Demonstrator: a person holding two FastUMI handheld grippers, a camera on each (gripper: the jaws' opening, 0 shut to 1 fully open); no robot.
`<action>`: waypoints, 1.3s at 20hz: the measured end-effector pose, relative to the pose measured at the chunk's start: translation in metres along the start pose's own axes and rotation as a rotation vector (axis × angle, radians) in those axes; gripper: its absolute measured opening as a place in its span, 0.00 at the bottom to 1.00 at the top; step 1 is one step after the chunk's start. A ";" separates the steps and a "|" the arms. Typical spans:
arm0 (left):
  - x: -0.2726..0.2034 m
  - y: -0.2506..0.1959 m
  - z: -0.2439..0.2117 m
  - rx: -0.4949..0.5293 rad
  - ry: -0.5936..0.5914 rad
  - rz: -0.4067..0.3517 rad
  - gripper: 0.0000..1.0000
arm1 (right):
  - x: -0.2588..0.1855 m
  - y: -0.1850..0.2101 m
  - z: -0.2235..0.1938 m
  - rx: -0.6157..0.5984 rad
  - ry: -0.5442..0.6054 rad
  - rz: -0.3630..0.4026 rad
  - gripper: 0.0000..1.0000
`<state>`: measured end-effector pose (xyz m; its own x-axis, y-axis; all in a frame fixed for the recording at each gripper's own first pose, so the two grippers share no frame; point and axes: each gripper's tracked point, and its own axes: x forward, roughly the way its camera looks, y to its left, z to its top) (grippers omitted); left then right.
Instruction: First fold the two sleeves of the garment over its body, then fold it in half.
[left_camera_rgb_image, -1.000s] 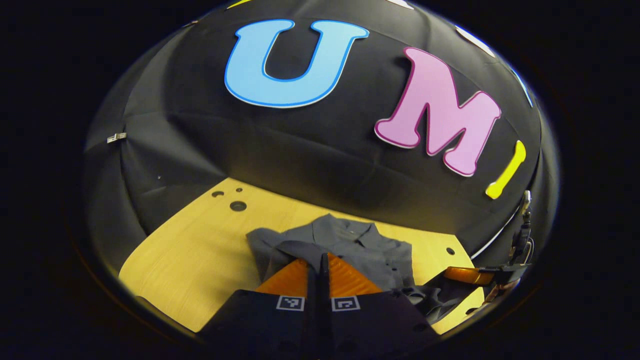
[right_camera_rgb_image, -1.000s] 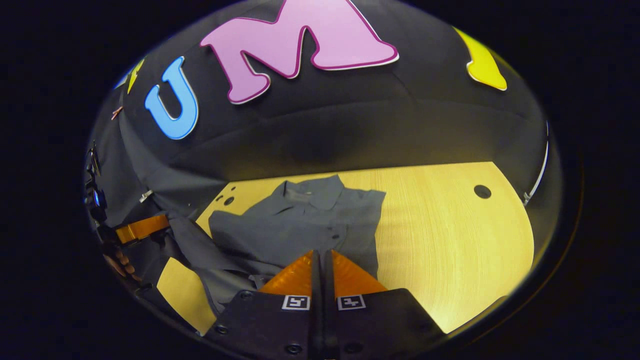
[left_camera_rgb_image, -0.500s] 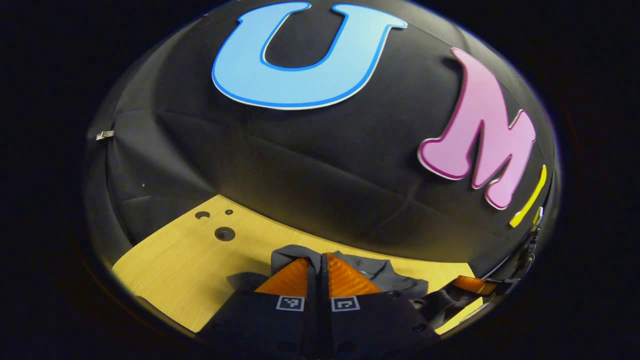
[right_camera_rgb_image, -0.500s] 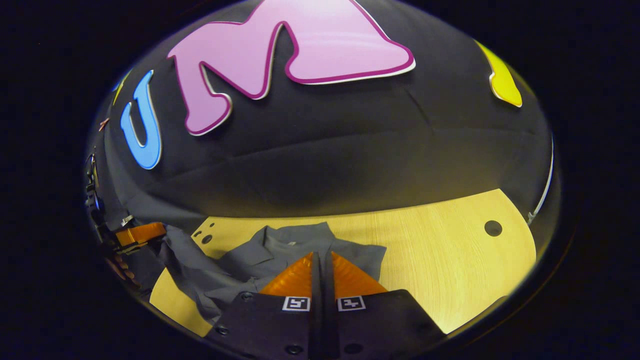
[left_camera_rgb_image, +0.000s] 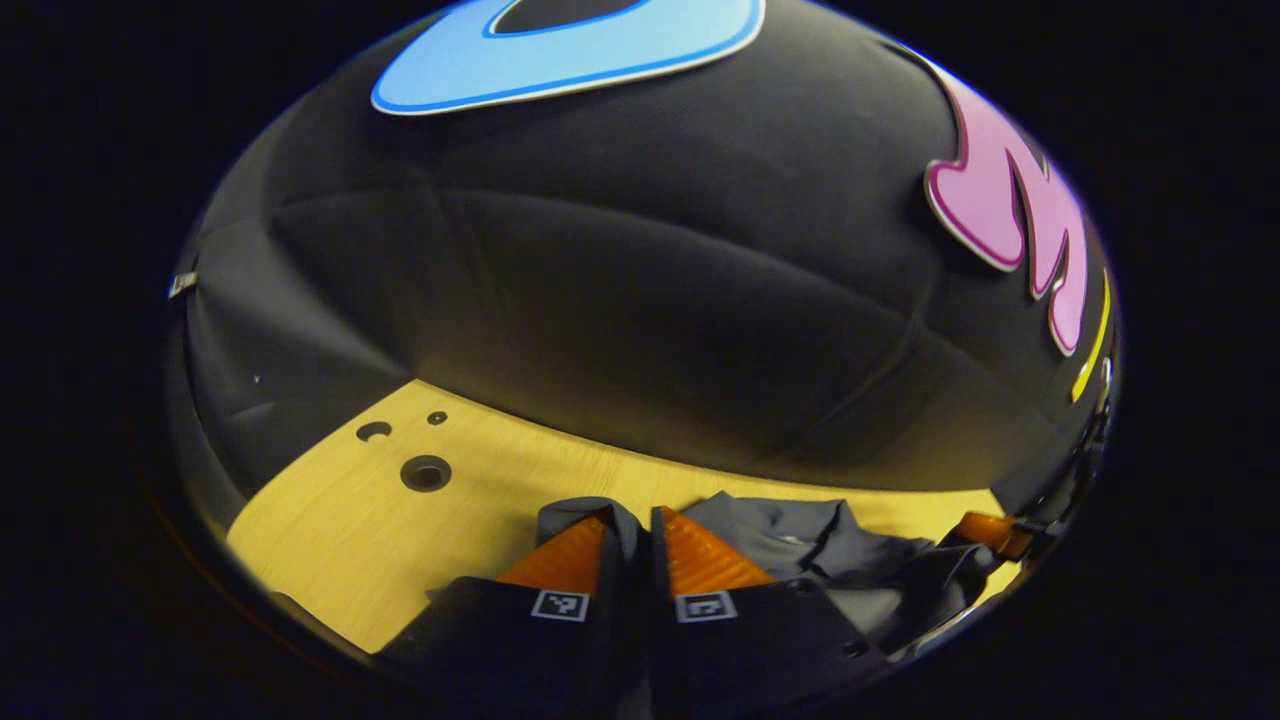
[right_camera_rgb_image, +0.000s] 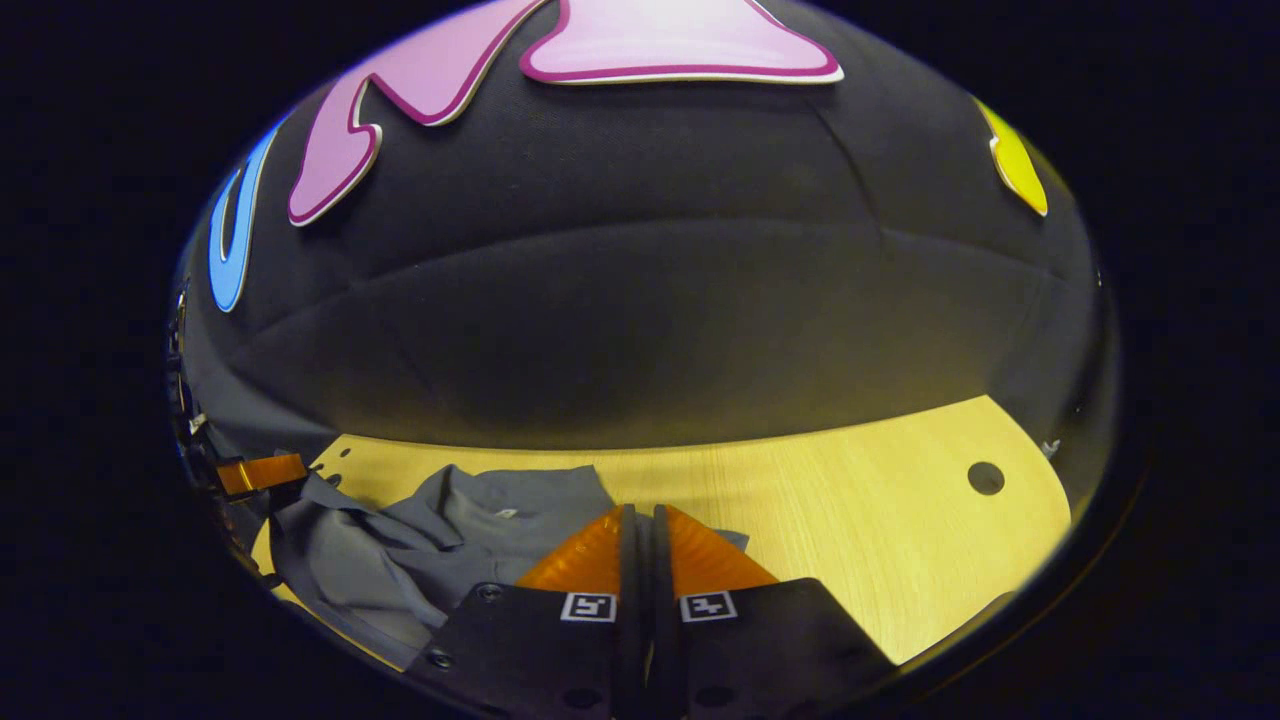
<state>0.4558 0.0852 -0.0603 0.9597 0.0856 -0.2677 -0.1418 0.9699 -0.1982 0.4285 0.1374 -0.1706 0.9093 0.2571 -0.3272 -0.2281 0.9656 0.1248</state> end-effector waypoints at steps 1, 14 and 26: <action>-0.001 0.002 -0.002 0.033 0.010 0.010 0.25 | -0.004 -0.001 0.006 -0.013 -0.019 0.000 0.17; -0.198 -0.033 0.108 0.146 -0.320 -0.039 0.97 | -0.145 -0.007 0.095 -0.097 -0.200 -0.059 0.99; -0.418 -0.025 0.065 0.173 -0.367 -0.083 0.97 | -0.366 0.046 0.061 -0.079 -0.262 -0.079 0.99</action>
<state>0.0738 0.0401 0.1175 0.9934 0.0510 0.1031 -0.0476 0.9982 -0.0355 0.1059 0.0855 0.0121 0.9821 0.1716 -0.0781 -0.1696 0.9850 0.0317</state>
